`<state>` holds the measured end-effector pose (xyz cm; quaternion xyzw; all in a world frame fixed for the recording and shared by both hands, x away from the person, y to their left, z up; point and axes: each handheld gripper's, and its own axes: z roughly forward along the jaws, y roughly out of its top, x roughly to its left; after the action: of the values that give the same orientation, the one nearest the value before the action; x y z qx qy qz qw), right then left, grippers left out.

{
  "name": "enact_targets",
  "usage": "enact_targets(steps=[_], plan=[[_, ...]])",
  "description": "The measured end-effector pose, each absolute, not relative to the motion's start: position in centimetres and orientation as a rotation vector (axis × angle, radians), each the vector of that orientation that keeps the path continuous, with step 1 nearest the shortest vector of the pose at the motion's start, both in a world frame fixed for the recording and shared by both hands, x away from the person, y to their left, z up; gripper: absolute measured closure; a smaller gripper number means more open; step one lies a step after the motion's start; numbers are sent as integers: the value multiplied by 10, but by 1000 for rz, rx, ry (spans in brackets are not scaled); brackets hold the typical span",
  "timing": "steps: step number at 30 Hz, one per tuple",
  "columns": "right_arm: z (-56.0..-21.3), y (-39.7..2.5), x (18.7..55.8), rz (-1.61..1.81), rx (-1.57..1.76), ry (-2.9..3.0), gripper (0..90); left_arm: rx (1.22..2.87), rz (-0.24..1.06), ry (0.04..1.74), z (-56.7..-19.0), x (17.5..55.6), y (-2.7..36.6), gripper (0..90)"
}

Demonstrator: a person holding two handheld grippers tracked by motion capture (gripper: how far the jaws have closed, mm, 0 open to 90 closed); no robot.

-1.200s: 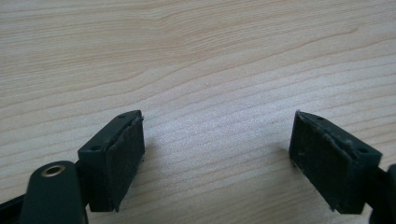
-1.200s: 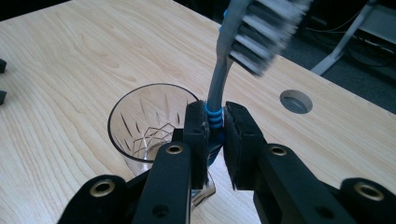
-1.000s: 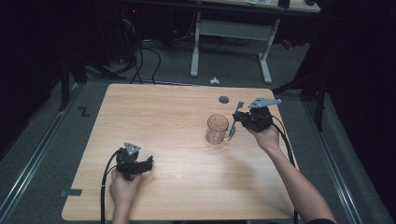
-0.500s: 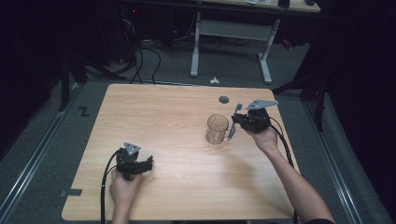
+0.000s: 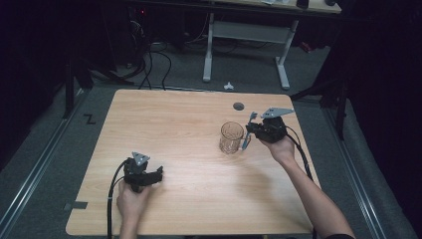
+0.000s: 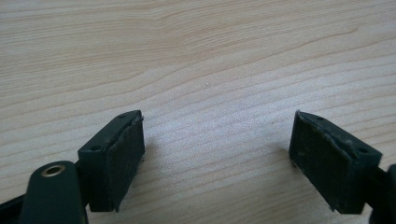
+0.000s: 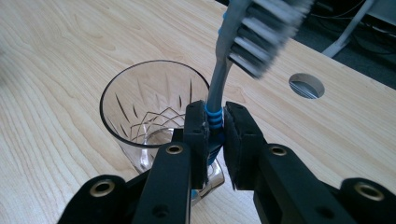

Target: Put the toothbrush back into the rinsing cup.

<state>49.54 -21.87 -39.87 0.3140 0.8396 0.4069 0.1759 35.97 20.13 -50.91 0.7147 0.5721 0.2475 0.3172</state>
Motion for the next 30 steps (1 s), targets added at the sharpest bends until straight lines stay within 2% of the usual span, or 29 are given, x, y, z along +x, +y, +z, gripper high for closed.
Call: enact_targets(steps=[24, 30], plan=[[-407, -219, 497, 1140, 904, 2397, 793, 1881, 650, 1506, -509, 360, 201, 186], [-409, -220, 499, 1144, 930, 2408, 735, 1882, 650, 1506, -509, 360, 201, 186]])
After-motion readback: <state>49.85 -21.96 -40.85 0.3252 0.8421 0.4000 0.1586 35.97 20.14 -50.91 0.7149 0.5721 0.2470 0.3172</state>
